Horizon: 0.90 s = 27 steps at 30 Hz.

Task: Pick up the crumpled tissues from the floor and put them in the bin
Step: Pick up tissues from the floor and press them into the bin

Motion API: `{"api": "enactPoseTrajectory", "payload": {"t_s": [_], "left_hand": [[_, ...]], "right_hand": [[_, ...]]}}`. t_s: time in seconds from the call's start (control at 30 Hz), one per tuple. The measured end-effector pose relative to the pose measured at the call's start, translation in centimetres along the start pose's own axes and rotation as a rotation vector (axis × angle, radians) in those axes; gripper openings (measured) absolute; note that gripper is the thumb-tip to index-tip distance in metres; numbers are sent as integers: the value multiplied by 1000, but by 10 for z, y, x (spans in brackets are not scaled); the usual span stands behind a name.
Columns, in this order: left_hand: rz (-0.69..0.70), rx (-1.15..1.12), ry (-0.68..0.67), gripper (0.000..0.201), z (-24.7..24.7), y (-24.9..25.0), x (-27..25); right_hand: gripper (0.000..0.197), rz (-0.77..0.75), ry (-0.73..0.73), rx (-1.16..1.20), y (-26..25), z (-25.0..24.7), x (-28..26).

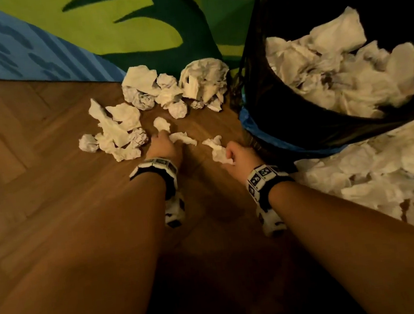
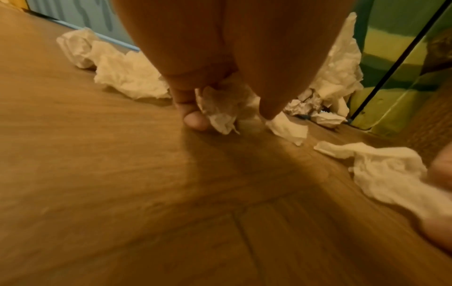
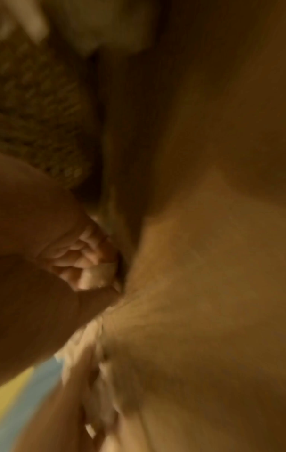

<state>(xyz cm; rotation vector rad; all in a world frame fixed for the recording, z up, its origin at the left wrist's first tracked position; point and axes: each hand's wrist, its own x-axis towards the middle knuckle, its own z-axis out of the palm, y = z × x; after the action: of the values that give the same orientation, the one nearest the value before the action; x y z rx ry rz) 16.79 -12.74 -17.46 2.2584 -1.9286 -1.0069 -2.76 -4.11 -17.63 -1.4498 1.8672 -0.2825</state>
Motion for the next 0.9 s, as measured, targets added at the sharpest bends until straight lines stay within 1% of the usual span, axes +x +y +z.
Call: {"api": "enactPoseTrajectory", "payload": {"t_s": [0.1, 0.17, 0.23, 0.3, 0.37, 0.4, 0.43, 0.47, 0.5, 0.57, 0.6, 0.63, 0.67, 0.7, 0.73, 0.77, 0.8, 0.83, 0.9], "left_hand": [[12, -81, 41, 47, 8, -3, -13], [36, -149, 46, 44, 15, -4, -24], [103, -250, 45, 32, 23, -1, -36], [152, -352, 11, 24, 30, 4, -46], [167, -419, -29, 16, 33, 10, -53], [193, -418, -44, 11, 34, 13, -55], [227, -408, -65, 8, 33, 15, -55], [253, -402, -99, 7, 31, 16, -55], [264, -391, -141, 13, 27, 17, -54], [241, -366, -205, 35, 17, 15, -49], [212, -368, -201, 38, 11, 12, -45], [175, -384, -159, 33, 4, 8, -40], [135, -391, -69, 25, -3, 3, -36], [99, -381, 59, 22, -10, -3, -31], [56, -366, 195, 26, -17, -10, -26], [3, -359, 304, 33, -23, -17, -19], [-55, -352, 364, 42, -29, -23, -13], [-103, -319, 371, 53, -34, -29, -6], [-163, -146, 265, 68, -39, -39, 7]], "right_hand": [[19, 82, 92, 210, 1, 9, -7], [29, 127, 116, 294, -4, 11, -6], [28, 172, 123, 314, -8, 12, -2], [29, 216, 117, 346, -12, 12, -1], [38, 264, 103, 480, -18, 12, -1], [39, 274, 91, 583, -22, 12, -1], [35, 261, 75, 665, -25, 13, -1], [29, 228, 67, 694, -27, 13, 0], [22, 183, 79, 657, -29, 12, 1], [12, 122, 140, 522, -30, 9, 6], [10, 125, 159, 498, -29, 8, 8], [10, 140, 163, 514, -29, 7, 9], [10, 160, 163, 527, -27, 8, 9], [12, 180, 176, 521, -25, 8, 8], [16, 199, 185, 494, -23, 9, 5], [21, 209, 189, 481, -20, 10, 3], [28, 215, 186, 492, -18, 12, -1], [36, 216, 170, 508, -17, 12, -5], [52, 189, 121, 476, -13, 12, -14]]}}
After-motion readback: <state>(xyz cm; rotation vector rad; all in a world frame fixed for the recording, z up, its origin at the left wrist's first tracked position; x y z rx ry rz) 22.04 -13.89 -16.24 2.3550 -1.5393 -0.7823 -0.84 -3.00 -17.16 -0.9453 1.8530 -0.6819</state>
